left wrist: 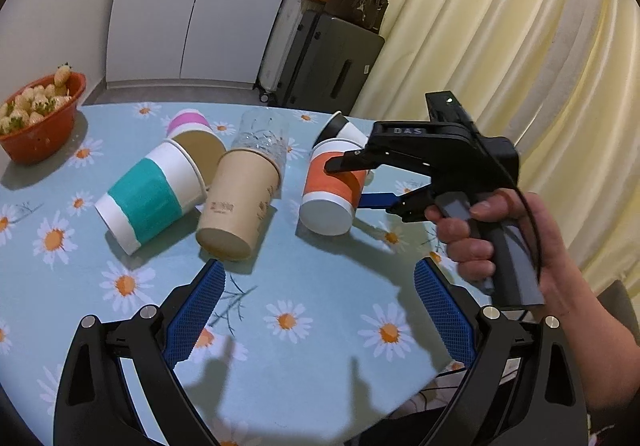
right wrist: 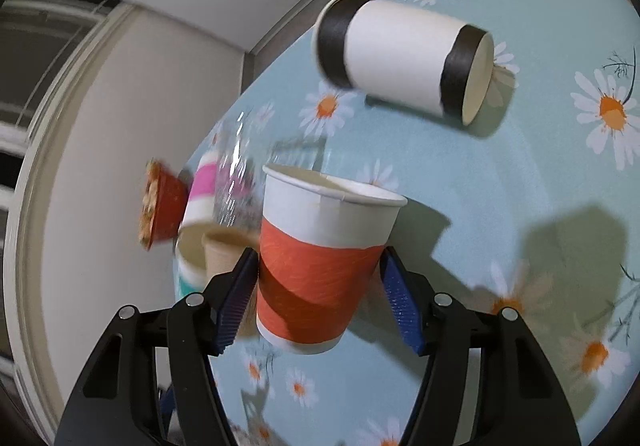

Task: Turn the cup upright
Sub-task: 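Lift the orange-banded cup with the right gripper and rotate it rim-up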

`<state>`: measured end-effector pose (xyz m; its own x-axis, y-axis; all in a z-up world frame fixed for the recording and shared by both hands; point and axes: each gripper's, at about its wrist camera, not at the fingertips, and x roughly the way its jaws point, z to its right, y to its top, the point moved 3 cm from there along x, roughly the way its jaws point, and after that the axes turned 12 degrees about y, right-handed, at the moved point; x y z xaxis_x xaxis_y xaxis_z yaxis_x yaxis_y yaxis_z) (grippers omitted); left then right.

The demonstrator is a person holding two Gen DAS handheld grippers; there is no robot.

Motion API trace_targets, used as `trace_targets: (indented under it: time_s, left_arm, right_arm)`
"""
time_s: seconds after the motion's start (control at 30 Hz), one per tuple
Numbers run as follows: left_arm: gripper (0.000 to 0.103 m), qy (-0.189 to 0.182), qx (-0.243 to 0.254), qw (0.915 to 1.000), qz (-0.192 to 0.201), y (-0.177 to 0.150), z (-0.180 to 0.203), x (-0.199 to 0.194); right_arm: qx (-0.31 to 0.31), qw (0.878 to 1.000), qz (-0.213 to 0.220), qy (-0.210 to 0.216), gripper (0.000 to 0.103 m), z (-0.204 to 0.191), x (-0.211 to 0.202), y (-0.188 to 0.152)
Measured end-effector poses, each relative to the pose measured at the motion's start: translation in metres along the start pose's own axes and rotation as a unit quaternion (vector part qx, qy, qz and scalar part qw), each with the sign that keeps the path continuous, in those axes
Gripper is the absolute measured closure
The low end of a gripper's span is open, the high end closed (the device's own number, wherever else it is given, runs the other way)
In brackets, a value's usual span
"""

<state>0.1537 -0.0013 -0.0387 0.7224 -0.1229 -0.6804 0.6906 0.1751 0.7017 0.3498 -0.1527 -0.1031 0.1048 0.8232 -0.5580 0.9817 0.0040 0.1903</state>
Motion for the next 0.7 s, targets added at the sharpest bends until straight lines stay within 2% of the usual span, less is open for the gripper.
trace_targets:
  time_s: [0.13,0.3,0.5,0.7]
  left_arm:
    - [0.010,-0.014,-0.001,0.9999,-0.003,-0.004,0.000,-0.008]
    - [0.010,-0.033,-0.031,0.9990,-0.003,-0.009,-0.010,-0.024]
    - [0.010,-0.025,-0.047,0.9986,-0.008,-0.022,-0.019,-0.037]
    - [0.010,-0.022,-0.050,0.9984,-0.011,-0.033,-0.019,-0.047]
  right_arm:
    - [-0.020,0.998,-0.051,0.013,0.040,-0.009,-0.006,-0.026]
    - [-0.048,0.993,-0.107,0.022,0.040,-0.022,-0.011,-0.064]
    - [-0.104,0.981,-0.166,-0.004,0.040,-0.031,-0.003,-0.101]
    - [-0.132,0.973,-0.189,-0.029,0.040,-0.030,0.000,-0.123]
